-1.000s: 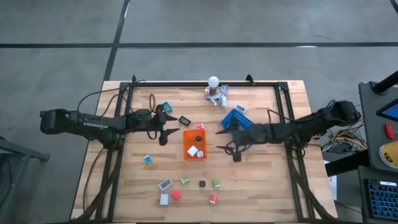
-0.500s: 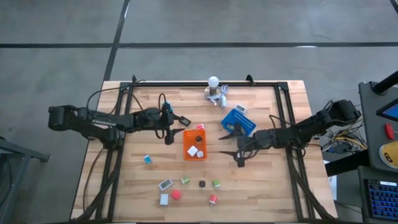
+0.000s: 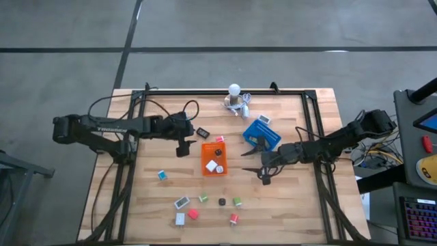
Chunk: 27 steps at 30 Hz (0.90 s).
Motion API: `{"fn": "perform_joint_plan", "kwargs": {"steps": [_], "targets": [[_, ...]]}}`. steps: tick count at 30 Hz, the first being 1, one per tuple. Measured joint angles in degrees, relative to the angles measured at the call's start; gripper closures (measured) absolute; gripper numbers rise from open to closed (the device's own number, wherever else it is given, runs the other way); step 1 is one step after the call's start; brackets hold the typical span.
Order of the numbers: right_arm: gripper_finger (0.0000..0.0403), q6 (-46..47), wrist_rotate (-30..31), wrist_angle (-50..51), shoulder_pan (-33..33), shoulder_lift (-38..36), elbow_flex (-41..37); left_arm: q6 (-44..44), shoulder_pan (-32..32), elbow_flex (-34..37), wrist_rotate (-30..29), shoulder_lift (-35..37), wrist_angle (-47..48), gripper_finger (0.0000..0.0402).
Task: Pick & Place Office items
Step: Put the black digital timer into the blue bin
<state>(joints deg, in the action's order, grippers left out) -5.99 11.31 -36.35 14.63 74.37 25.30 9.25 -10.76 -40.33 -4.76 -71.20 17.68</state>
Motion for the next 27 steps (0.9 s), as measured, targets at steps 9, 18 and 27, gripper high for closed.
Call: {"fn": "perform_joint_plan", "kwargs": {"steps": [9, 18, 27], "targets": [[0.0152, -0.03, -0.04, 0.01, 0.11, 0.00, -0.63, 6.26, -0.05, -0.70, -4.72, -1.89, -0.20, 0.0154], [0.0156, -0.01, -1.11, 0.09, 0.15, 0.00, -0.97, 8.38, -1.22, -3.97, -4.70, -12.40, 5.47, 0.0154], [0.0156, 0.12, -1.31, 0.12, 0.15, 0.00, -1.01, 13.35, -1.64, -11.58, -5.63, -22.34, 7.98, 0.0154]]}}
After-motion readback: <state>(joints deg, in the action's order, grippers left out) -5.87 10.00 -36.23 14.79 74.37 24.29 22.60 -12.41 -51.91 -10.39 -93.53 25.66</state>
